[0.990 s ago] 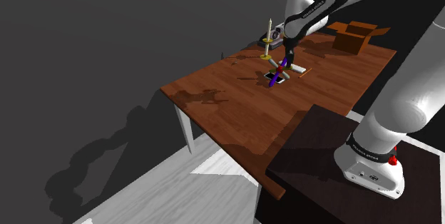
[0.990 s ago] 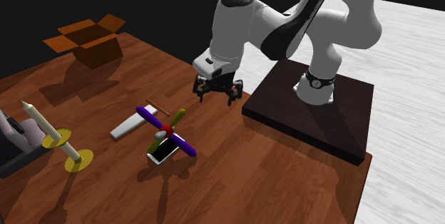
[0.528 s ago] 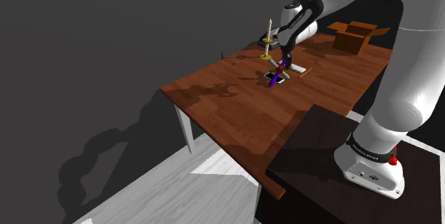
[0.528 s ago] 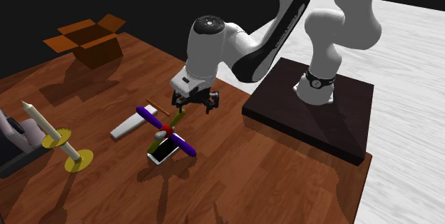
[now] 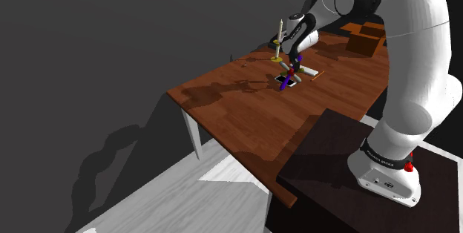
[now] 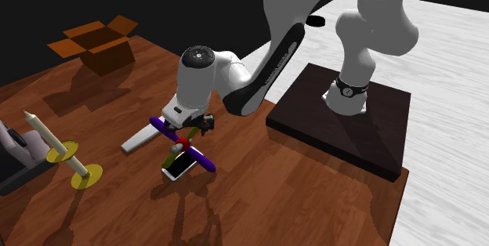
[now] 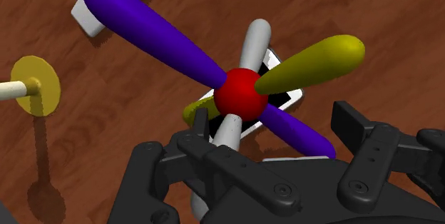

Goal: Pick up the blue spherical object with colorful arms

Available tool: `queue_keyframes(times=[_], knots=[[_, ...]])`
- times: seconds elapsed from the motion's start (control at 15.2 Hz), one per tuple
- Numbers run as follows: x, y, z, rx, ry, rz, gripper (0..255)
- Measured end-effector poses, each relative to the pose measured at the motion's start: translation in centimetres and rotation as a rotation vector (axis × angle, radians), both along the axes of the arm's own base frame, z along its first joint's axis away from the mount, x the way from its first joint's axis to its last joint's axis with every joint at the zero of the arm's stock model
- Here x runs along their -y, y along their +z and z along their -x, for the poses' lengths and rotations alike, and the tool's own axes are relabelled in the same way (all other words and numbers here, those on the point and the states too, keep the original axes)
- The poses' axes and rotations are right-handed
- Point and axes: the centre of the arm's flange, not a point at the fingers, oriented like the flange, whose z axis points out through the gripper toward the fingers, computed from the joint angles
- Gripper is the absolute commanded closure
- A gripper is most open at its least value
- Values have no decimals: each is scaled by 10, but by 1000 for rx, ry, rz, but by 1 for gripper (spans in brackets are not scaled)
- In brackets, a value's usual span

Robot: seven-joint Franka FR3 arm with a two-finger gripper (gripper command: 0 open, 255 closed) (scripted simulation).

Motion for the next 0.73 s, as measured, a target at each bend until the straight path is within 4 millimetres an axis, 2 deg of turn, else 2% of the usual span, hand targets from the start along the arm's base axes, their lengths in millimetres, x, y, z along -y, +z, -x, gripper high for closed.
queue_keyframes(times=[0.07, 0.2, 0.66, 0.73], knots=[[7, -7, -9, -4, 15, 8, 0], [18, -19, -15, -9, 31, 17, 0], [20, -56, -17, -11, 37, 20, 0], [20, -58, -17, -11, 37, 20, 255]])
